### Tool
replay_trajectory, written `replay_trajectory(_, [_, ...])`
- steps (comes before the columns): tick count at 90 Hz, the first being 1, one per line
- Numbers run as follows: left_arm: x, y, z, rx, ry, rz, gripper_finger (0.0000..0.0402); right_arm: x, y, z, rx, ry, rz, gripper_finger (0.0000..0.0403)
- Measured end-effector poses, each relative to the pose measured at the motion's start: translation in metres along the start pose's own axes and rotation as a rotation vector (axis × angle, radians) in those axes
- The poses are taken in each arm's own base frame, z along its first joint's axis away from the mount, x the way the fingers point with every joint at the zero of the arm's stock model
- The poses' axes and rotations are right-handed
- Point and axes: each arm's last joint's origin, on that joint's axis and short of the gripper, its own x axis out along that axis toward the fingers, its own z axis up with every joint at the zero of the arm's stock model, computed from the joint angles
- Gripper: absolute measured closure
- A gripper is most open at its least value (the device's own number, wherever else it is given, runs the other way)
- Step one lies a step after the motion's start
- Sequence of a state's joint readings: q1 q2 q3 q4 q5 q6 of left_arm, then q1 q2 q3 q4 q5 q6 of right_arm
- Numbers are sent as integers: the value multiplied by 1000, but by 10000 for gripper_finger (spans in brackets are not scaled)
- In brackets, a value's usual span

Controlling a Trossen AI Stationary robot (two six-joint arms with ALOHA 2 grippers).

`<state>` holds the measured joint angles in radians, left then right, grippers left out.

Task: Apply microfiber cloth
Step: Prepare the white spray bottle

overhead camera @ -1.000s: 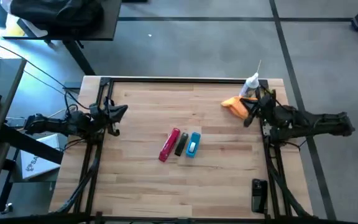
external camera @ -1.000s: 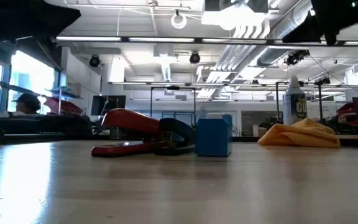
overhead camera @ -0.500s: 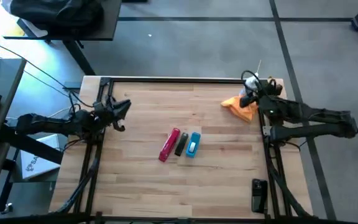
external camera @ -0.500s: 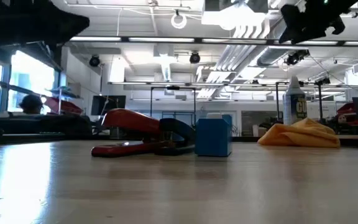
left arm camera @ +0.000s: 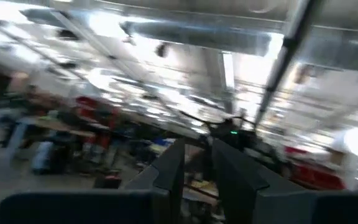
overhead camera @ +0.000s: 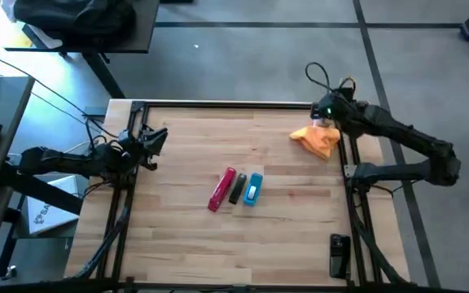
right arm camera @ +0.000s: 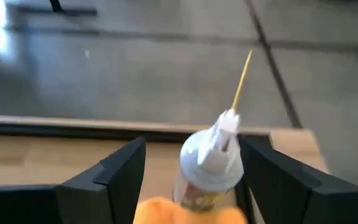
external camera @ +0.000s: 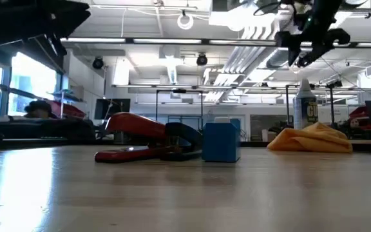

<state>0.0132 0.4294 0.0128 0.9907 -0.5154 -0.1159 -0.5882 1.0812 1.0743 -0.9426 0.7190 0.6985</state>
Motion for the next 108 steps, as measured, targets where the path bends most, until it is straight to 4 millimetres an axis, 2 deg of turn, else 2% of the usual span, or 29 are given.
replay_trajectory(19, [4,-1,10,15,-50,93,337,25,-7,17,78,97,-59,184])
replay_trajectory(40, [12,-11,22,13,-63,-82,337,46,-14,15,179,260,-44,194])
replay_trajectory(52, [14,-14,23,35,-59,-139,337,48,-14,15,191,260,-58,201])
replay_trajectory(71, [14,-13,23,78,-61,-102,337,50,-19,17,189,244,-103,220])
replay_trajectory(108, [16,-16,26,86,-67,-123,337,52,-23,18,205,244,-122,299])
